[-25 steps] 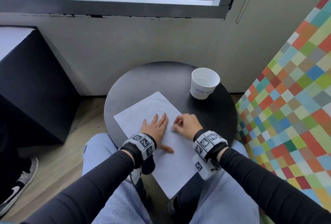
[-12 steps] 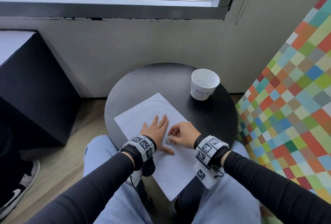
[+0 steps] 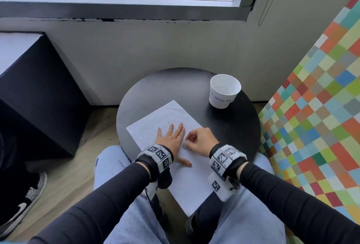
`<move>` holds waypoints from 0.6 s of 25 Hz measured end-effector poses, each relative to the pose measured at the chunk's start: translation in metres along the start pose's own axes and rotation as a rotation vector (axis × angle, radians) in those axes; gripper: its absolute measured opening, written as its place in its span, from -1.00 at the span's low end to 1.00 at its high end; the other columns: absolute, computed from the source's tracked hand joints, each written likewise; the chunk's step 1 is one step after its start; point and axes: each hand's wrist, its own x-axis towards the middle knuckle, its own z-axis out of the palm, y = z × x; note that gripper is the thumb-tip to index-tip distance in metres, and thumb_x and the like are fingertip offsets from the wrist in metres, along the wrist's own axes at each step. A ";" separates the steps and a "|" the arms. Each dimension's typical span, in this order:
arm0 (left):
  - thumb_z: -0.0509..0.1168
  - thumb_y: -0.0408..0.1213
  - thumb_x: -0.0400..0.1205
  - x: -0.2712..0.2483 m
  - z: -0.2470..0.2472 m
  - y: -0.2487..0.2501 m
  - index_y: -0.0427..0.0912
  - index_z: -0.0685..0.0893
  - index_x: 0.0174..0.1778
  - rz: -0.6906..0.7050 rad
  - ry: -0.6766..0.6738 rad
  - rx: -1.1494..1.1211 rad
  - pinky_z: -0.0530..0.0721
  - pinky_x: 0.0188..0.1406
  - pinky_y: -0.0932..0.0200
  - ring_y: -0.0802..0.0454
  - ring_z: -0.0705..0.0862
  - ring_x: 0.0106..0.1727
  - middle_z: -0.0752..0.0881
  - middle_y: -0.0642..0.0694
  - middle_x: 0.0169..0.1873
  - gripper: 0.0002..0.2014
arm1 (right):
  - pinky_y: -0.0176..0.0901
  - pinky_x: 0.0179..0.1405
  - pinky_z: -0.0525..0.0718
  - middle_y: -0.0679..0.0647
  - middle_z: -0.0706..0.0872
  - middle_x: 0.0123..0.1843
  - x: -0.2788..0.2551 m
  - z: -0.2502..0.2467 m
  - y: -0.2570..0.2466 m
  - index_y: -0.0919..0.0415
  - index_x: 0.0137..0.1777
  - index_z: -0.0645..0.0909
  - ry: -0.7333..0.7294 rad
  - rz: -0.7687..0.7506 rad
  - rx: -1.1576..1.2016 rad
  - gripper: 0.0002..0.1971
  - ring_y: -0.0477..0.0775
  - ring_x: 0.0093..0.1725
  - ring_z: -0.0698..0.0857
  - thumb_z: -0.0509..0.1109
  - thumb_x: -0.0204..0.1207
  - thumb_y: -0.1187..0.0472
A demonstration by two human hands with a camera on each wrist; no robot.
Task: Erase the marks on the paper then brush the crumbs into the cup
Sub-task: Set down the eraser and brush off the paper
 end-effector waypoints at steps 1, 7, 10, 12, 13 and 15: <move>0.23 0.60 0.33 0.000 0.000 0.000 -0.17 -0.33 0.73 -0.002 0.000 0.005 -0.09 0.62 -0.46 -0.16 -0.25 0.74 -0.35 -0.02 0.72 0.34 | -0.35 -0.22 0.59 0.08 0.76 -0.31 -0.004 0.003 -0.003 0.23 -0.12 0.79 -0.054 -0.031 -0.017 -0.86 -0.07 -0.32 0.63 0.52 0.38 0.18; 0.23 0.60 0.33 -0.001 0.000 -0.001 -0.16 -0.33 0.73 -0.007 -0.011 -0.005 -0.15 0.61 -0.49 -0.16 -0.26 0.74 -0.36 -0.02 0.72 0.34 | -0.37 -0.23 0.57 0.07 0.77 -0.32 0.006 -0.004 0.006 0.18 -0.15 0.80 0.041 0.011 -0.010 -0.88 -0.02 -0.30 0.67 0.53 0.35 0.17; 0.24 0.59 0.34 -0.001 -0.002 -0.001 -0.17 -0.34 0.72 0.001 -0.008 -0.004 -0.15 0.61 -0.50 -0.17 -0.27 0.74 -0.36 -0.02 0.71 0.34 | -0.31 -0.19 0.62 0.08 0.79 -0.29 -0.001 -0.002 0.002 0.17 -0.16 0.81 -0.025 -0.038 -0.052 -0.87 -0.06 -0.32 0.65 0.56 0.34 0.14; 0.25 0.58 0.34 -0.003 -0.003 0.000 -0.16 -0.35 0.72 0.004 -0.013 -0.017 -0.17 0.60 -0.50 -0.16 -0.27 0.74 -0.37 0.00 0.71 0.34 | -0.39 -0.24 0.54 0.09 0.78 -0.32 0.012 -0.020 0.010 0.21 -0.17 0.79 0.119 0.018 -0.030 -0.87 -0.07 -0.34 0.64 0.56 0.35 0.16; 0.25 0.58 0.34 -0.004 -0.003 -0.001 -0.16 -0.36 0.72 0.002 -0.018 -0.025 -0.18 0.60 -0.50 -0.15 -0.28 0.74 -0.37 0.01 0.71 0.34 | -0.43 -0.29 0.52 0.08 0.78 -0.33 0.018 -0.032 0.017 0.22 -0.20 0.79 0.196 0.060 0.013 -0.87 -0.07 -0.35 0.65 0.56 0.35 0.16; 0.25 0.59 0.33 -0.006 -0.002 -0.002 -0.15 -0.37 0.72 -0.001 -0.023 -0.037 -0.19 0.60 -0.51 -0.15 -0.29 0.74 -0.38 0.02 0.70 0.35 | -0.43 -0.25 0.62 0.07 0.78 -0.34 0.021 -0.054 0.032 0.19 -0.24 0.77 0.322 0.142 0.135 -0.87 -0.04 -0.33 0.71 0.60 0.33 0.14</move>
